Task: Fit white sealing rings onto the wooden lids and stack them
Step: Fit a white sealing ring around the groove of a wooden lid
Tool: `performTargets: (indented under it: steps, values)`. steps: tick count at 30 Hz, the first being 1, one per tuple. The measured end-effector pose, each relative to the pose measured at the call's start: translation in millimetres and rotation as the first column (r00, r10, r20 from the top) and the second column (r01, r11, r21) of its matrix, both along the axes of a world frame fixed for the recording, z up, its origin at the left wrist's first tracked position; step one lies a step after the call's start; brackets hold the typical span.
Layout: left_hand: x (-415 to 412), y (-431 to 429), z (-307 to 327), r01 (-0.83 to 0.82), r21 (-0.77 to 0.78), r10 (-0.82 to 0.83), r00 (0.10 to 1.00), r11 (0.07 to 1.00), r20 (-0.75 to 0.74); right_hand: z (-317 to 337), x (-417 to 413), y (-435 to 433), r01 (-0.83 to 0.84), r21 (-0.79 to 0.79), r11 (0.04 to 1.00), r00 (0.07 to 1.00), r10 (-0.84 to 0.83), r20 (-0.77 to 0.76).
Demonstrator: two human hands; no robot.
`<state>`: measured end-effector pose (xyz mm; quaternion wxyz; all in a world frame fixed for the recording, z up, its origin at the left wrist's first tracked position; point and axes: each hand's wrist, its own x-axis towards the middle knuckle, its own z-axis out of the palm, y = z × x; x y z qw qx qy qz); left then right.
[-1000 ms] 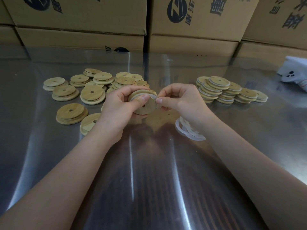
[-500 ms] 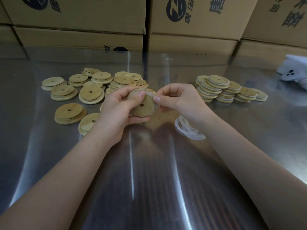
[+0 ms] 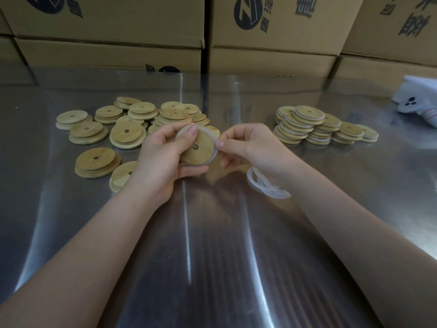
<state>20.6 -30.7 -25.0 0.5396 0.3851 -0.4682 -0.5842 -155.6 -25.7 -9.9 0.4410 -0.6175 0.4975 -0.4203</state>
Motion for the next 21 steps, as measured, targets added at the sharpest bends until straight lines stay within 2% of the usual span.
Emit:
performTargets:
  steps: [21]
  values:
    - [0.3, -2.3, -0.5, 0.065, 0.040, -0.065, 0.998, 0.997, -0.011, -3.7, -3.0, -1.8, 0.031, 0.007, 0.999, 0.998, -0.032, 0.060]
